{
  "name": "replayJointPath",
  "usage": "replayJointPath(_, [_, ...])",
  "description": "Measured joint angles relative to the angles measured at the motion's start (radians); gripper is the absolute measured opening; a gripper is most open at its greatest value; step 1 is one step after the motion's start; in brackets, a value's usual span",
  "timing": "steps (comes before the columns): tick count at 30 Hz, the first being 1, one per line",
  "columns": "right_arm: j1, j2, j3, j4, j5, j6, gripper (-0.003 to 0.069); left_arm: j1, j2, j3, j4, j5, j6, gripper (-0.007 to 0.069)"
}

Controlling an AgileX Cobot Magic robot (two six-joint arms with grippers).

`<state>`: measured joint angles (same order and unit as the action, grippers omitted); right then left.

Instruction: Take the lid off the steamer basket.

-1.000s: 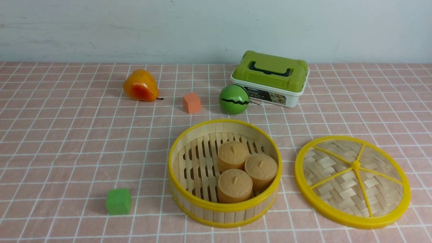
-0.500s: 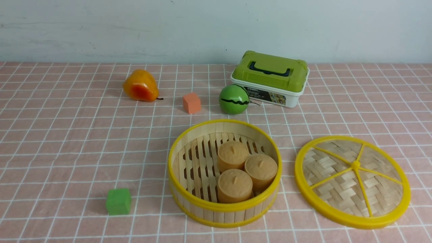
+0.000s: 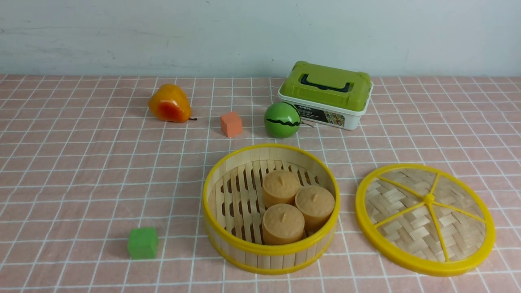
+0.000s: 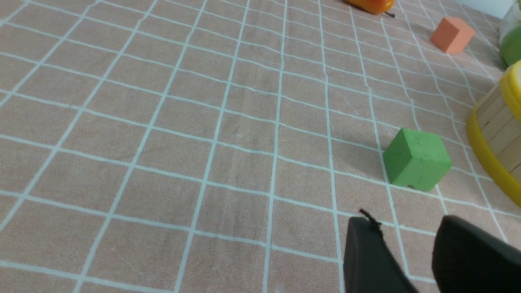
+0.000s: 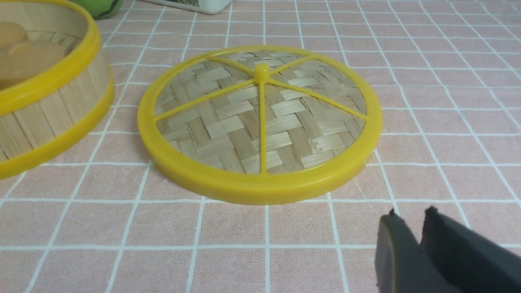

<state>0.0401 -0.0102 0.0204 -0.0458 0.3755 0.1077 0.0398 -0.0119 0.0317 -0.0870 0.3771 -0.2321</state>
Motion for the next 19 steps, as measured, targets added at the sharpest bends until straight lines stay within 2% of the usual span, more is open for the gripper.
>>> replayJointPath(19, [0.000, 0.000, 0.000, -0.002, 0.000, -0.003, 0.0101, 0.000, 0.000, 0.000, 0.000, 0.000, 0.000, 0.0239])
